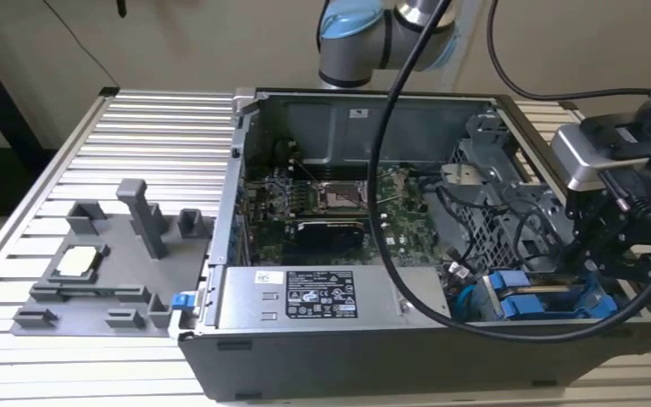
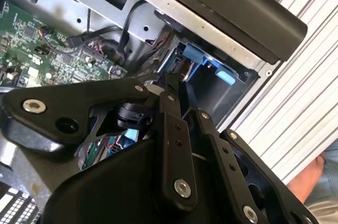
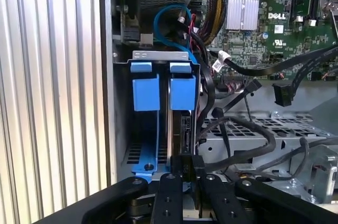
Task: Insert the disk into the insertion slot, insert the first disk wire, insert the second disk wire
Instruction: 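Insert the first disk wire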
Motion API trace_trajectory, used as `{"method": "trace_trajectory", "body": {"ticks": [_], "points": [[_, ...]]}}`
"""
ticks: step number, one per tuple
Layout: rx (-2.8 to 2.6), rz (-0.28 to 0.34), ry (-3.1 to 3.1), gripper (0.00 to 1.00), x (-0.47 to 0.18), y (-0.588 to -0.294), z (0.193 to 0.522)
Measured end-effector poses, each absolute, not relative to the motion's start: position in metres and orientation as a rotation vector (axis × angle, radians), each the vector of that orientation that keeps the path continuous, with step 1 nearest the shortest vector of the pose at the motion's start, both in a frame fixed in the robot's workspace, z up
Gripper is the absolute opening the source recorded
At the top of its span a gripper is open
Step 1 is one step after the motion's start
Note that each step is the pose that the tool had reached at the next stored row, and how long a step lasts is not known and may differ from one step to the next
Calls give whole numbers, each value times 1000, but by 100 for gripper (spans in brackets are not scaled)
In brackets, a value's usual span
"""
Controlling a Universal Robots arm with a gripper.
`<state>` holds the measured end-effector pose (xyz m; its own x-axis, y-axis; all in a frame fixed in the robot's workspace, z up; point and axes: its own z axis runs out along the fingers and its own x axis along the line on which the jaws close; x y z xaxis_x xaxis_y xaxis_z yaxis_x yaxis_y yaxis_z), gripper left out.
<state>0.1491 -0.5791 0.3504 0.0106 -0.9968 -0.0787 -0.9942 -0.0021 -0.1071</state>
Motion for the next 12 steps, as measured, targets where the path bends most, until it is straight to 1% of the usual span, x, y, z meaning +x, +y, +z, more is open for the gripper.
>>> {"method": "trace_trajectory", "body": {"ticks": [12], "points": [[-2131,-25,2119,19,151,-579,344]]}}
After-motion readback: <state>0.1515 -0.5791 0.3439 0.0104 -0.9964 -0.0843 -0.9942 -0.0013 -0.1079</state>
